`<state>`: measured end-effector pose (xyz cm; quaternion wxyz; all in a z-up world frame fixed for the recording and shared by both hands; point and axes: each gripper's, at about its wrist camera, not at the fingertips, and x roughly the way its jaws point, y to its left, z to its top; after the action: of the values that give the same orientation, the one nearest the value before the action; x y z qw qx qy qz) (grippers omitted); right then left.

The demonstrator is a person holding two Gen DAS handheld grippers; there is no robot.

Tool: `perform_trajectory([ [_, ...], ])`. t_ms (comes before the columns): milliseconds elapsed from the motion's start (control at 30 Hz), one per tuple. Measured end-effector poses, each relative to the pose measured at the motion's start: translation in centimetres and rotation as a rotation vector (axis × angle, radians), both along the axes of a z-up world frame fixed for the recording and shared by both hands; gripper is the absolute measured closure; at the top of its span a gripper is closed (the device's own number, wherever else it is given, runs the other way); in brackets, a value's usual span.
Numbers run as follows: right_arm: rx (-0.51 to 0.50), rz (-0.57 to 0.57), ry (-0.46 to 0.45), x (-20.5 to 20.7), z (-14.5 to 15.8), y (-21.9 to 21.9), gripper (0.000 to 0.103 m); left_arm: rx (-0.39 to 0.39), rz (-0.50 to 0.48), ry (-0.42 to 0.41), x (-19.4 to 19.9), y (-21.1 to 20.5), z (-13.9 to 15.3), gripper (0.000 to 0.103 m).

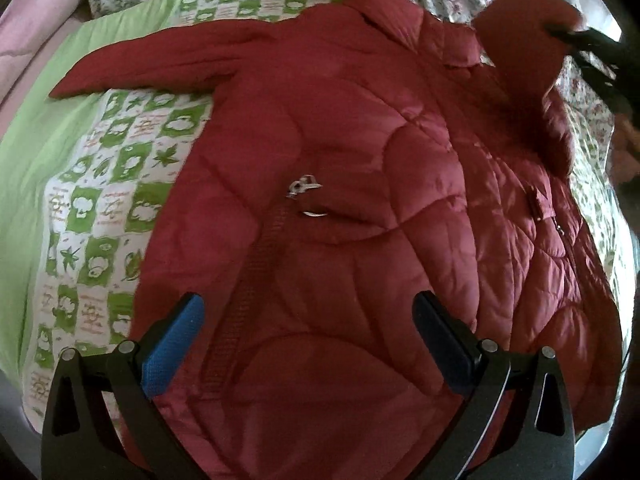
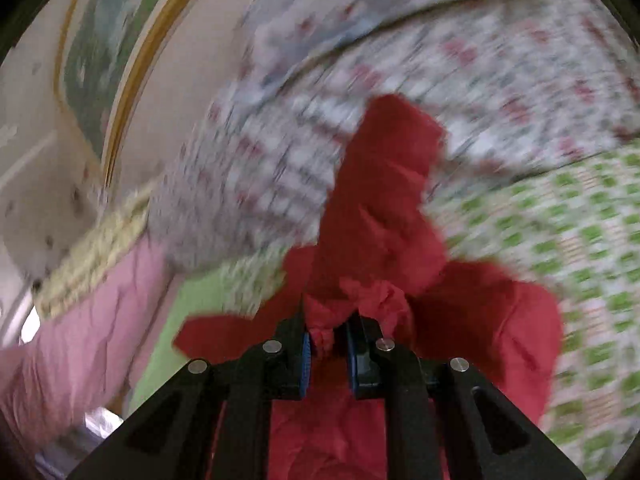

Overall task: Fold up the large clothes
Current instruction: 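Fold the held sleeve across the coat body toward the left tool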

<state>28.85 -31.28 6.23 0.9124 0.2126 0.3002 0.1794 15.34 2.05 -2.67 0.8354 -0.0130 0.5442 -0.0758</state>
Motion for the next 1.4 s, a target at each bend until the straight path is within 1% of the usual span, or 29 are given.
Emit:
perform_trajectory([
  [67, -0.052, 0.042, 0.062, 1.3, -1.8, 3.6, 0.09, -0.005, 0.008, -0.003, 0.0, 0.8, 0.1, 0.0],
  [167, -0.109, 0.096, 0.113, 2.3, -4.2, 7.8, 0.09, -0.004, 0.022, -0.003, 0.1, 1.9, 0.1, 0.0],
  [233, -0.132, 0.121, 0.124, 2.5, -4.9, 9.7, 0.09, -0.011, 0.031, -0.005, 0.3, 2.7, 0.2, 0.0],
  [367, -0.22, 0.166, 0.132, 2.8, -5.8, 13.5, 0.089, -0.037, 0.047, -0.003, 1.0, 3.9, 0.4, 0.0],
  [400, -0.232, 0.174, 0.138, 2.7, -6.3, 13.8, 0.088, -0.052, 0.051, -0.001, 1.3, 4.2, 0.6, 0.0],
  [433, -0.239, 0.181, 0.145, 2.7, -6.6, 14.1, 0.084, -0.062, 0.051, 0.0, 1.6, 4.4, 0.7, 0.0],
  [467, -0.243, 0.188, 0.156, 2.7, -7.0, 14.6, 0.084, -0.07, 0.051, 0.001, 1.8, 4.5, 0.8, 0.0],
  [533, -0.237, 0.2, 0.178, 2.7, -7.6, 14.5, 0.081, -0.087, 0.048, -0.003, 2.6, 4.6, 1.2, 0.0],
  [600, -0.22, 0.217, 0.194, 2.8, -8.2, 14.6, 0.073, -0.097, 0.05, -0.003, 3.7, 4.7, 1.6, 0.0],
  [633, -0.21, 0.228, 0.203, 2.7, -8.4, 14.6, 0.06, -0.104, 0.049, -0.005, 4.2, 4.8, 1.8, 0.0],
  [667, -0.202, 0.238, 0.208, 2.6, -8.6, 14.7, 0.044, -0.113, 0.045, -0.005, 4.8, 4.7, 2.1, 0.0],
  [733, -0.198, 0.249, 0.2, 2.1, -8.7, 14.5, 0.035, -0.124, 0.045, -0.001, 5.9, 4.7, 2.4, 0.0],
  [800, -0.198, 0.26, 0.197, 1.6, -8.7, 14.4, 0.035, -0.141, 0.04, -0.001, 7.0, 4.5, 2.8, 0.0],
  [933, -0.164, 0.252, 0.209, 1.1, -8.9, 13.2, 0.035, -0.149, 0.023, -0.01, 9.1, 3.6, 3.3, 0.0],
  [1133, -0.123, 0.193, 0.232, 0.6, -9.4, 10.3, 0.035, -0.171, -0.026, -0.025, 13.6, 0.9, 3.7, 0.0],
  [1233, -0.109, 0.169, 0.236, 0.2, -9.4, 9.1, 0.035, -0.177, -0.055, -0.022, 16.4, -1.0, 3.1, 0.0],
  [1333, -0.108, 0.139, 0.234, -0.5, -9.1, 7.8, 0.035, -0.178, -0.074, 0.006, 19.0, -2.9, 1.8, 0.0],
  [1367, -0.112, 0.128, 0.233, -0.8, -9.0, 7.3, 0.035, -0.179, -0.08, 0.013, 19.8, -3.4, 1.2, 0.011],
  [1400, -0.12, 0.113, 0.23, -1.1, -8.8, 6.8, 0.035, -0.176, -0.092, 0.021, 20.4, -4.0, 0.6, 0.034],
])
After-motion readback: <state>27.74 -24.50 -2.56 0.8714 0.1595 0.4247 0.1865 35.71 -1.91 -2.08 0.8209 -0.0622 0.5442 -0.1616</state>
